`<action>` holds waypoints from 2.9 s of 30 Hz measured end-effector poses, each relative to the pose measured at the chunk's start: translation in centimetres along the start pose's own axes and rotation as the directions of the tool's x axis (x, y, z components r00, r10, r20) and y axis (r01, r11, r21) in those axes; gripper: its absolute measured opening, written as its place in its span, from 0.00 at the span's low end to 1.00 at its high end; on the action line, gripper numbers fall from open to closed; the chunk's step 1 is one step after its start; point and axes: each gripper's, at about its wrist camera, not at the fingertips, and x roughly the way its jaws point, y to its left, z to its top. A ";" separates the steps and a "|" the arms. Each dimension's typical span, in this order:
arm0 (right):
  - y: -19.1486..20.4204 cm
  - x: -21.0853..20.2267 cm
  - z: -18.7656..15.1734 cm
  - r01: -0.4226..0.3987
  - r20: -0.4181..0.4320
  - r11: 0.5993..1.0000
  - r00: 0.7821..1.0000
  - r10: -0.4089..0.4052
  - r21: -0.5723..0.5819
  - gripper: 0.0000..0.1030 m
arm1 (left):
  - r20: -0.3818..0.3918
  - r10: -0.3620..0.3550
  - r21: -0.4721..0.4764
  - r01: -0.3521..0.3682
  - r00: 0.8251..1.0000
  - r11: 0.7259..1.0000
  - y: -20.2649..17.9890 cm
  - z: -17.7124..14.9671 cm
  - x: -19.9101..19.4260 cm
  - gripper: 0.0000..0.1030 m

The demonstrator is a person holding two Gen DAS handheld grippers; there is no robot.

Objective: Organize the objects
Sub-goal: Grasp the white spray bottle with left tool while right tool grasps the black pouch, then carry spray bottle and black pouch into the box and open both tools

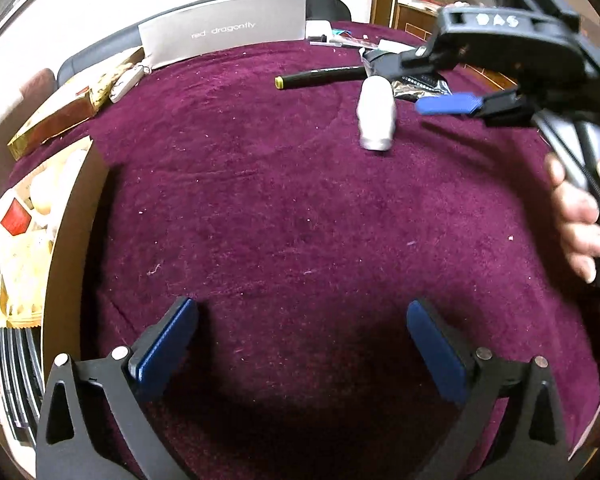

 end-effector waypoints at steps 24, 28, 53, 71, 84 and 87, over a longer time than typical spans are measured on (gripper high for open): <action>-7.7 1.3 4.5 -0.195 0.052 0.946 0.981 0.188 0.261 0.78 | 0.191 -0.008 0.247 -0.040 0.982 0.968 -4.0 9.9 -0.1 0.98; -7.3 1.4 4.3 -0.173 0.051 0.952 0.985 0.165 0.252 0.78 | 0.185 0.039 0.319 -0.098 0.982 0.943 -4.1 12.0 2.7 0.98; -6.8 1.7 3.9 -0.034 0.151 0.970 0.989 -0.003 0.241 0.78 | 0.129 -0.198 0.039 0.195 0.972 0.980 1.7 5.6 -3.5 0.24; 5.8 -0.2 0.1 0.293 0.082 0.932 0.956 -0.282 -0.215 0.71 | 0.289 -0.035 -0.279 0.119 0.957 0.953 16.2 -4.3 -12.6 0.25; 8.8 10.5 3.8 0.390 -0.095 0.790 0.869 -0.486 -0.473 0.79 | 0.287 0.046 -0.382 0.070 0.957 0.921 23.0 -9.2 -13.1 0.25; 8.5 11.0 3.3 0.401 -0.094 0.800 0.868 -0.487 -0.446 0.57 | 0.272 0.044 -0.417 0.077 0.961 0.906 24.2 -9.6 -12.2 0.25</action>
